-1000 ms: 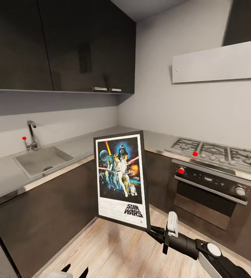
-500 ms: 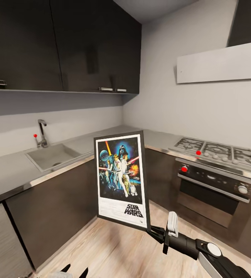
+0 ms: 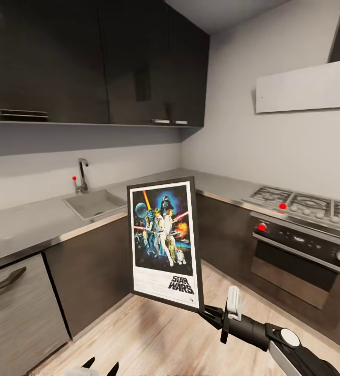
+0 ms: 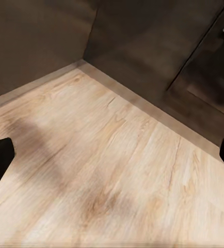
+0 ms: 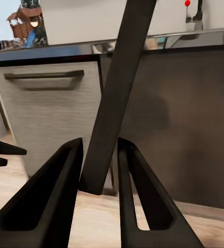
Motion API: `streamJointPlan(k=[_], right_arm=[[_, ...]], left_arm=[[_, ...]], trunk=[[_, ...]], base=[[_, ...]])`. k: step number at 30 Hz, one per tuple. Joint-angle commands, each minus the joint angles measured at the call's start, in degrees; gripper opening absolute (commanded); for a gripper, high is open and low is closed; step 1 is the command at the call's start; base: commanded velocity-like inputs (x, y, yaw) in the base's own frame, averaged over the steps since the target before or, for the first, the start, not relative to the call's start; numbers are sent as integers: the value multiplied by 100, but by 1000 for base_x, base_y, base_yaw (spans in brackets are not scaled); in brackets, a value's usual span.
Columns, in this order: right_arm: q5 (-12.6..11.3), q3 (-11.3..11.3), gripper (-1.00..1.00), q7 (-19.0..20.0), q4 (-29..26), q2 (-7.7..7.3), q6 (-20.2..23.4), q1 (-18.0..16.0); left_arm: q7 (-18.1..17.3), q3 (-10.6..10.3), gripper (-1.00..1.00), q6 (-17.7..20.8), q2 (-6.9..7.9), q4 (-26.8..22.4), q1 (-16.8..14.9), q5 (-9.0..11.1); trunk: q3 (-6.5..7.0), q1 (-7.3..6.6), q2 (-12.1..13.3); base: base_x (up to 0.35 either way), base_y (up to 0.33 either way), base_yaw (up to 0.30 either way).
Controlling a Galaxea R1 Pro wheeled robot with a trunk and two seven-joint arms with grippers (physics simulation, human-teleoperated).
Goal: Pick up the poster from the kitchen countertop and hang it on one of the wall nails in the kitchen.
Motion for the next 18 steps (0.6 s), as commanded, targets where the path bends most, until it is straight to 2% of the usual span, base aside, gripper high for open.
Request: streamJointPlan(k=[1,10,18], right_arm=[[-43,24,-100,5,3,-7,-27,-7],[-43,24,-100,4,2,-7,-27,-7],[-35,24,-100,-2,1,-7,-27,-7]], left_arm=[[57,-31,100,-30,1,-6,-16,-10],[66,-30,100,-37,3,-4,-16,-8],[69,-30,100,-35,3,2,-16,-10]], trunk=[[-7,-1,-4],[-7,-1,-4],[-7,-1,-4]], base=[[-61,0,191],[-235,0,263],[-97,0,286]])
